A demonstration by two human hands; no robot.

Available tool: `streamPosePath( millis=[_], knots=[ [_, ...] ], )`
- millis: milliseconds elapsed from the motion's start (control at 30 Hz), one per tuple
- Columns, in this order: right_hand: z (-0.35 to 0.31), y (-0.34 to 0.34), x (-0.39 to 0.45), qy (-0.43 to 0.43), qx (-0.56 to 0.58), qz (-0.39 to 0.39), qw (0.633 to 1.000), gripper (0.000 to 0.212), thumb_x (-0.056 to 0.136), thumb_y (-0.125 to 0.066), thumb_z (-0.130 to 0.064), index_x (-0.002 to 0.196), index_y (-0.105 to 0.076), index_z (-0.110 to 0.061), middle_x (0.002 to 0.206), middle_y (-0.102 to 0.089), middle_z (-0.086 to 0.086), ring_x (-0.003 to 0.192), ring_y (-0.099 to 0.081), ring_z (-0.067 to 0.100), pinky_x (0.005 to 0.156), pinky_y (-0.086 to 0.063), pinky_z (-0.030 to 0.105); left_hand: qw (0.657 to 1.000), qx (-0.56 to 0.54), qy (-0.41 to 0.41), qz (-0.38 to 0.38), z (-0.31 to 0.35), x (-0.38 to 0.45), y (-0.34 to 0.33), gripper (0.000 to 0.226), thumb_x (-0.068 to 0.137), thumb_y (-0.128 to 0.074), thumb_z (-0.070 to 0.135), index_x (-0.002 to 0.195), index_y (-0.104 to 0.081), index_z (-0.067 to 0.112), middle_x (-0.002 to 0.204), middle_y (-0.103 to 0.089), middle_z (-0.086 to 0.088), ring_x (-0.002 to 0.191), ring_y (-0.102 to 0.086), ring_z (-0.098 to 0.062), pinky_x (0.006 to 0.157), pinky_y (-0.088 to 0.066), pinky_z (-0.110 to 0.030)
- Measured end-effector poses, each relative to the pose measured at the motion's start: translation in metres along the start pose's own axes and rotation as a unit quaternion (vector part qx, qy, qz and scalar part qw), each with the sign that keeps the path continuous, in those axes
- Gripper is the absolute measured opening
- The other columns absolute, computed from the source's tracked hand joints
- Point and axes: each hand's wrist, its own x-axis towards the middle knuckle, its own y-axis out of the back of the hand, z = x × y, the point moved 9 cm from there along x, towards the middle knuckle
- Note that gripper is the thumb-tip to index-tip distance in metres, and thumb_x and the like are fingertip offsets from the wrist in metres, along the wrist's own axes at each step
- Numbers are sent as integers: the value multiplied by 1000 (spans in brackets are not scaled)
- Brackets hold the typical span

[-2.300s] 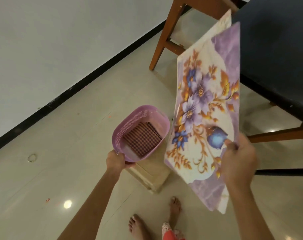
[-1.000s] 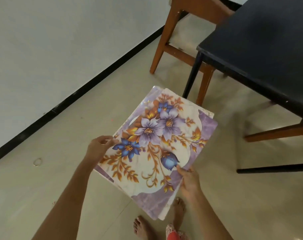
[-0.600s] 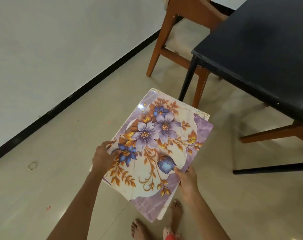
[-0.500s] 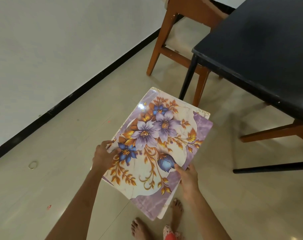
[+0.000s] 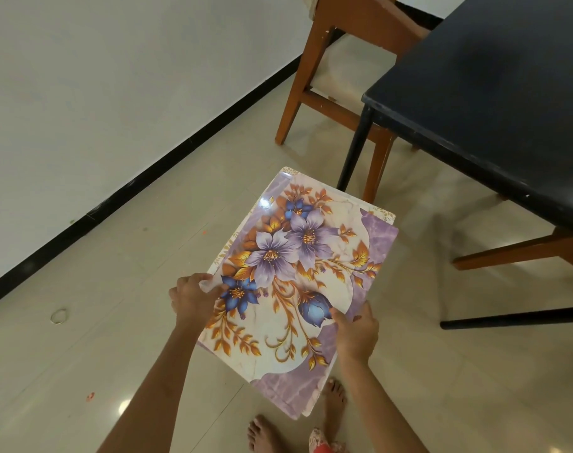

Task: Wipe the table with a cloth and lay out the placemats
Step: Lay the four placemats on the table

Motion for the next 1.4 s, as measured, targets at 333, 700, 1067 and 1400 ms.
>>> streamPosePath(
  millis=[333,700,1067,1400],
  knots=[
    [-1,29,-4,-78,40,95,992,30,77,-80,-17,94,-66,2,89,-65,14,74,-53,29,66,-39,30,1000,14,-12,12,9,-4,-1,40,85,-67,41,117,-64,17,133,-47,-13,124,-36,-31,101,-33,-44],
    [8,48,-2,-53,94,146,983,20,88,-67,-6,96,-49,-1,86,-55,12,82,-53,32,70,-39,36,999,23,-21,13,15,-12,-1,46,87,-66,38,126,-58,15,130,-47,-16,120,-39,-33,100,-35,-45],
    [-32,69,-1,52,275,31,959,22,87,-64,4,81,-56,-16,69,-63,-10,68,-58,3,61,-47,13,971,-203,-74,-103,60,-33,4,38,89,-64,13,125,-52,15,105,-62,-5,94,-56,-19,80,-37,-25],
    [-107,102,-7,77,359,-25,930,18,86,-68,-2,89,-61,-18,73,-71,-12,90,-61,19,87,-48,40,956,-231,-154,-96,123,-50,59,31,84,-60,-5,109,-61,13,91,-67,-13,84,-63,-27,72,-51,-30]
  ],
)
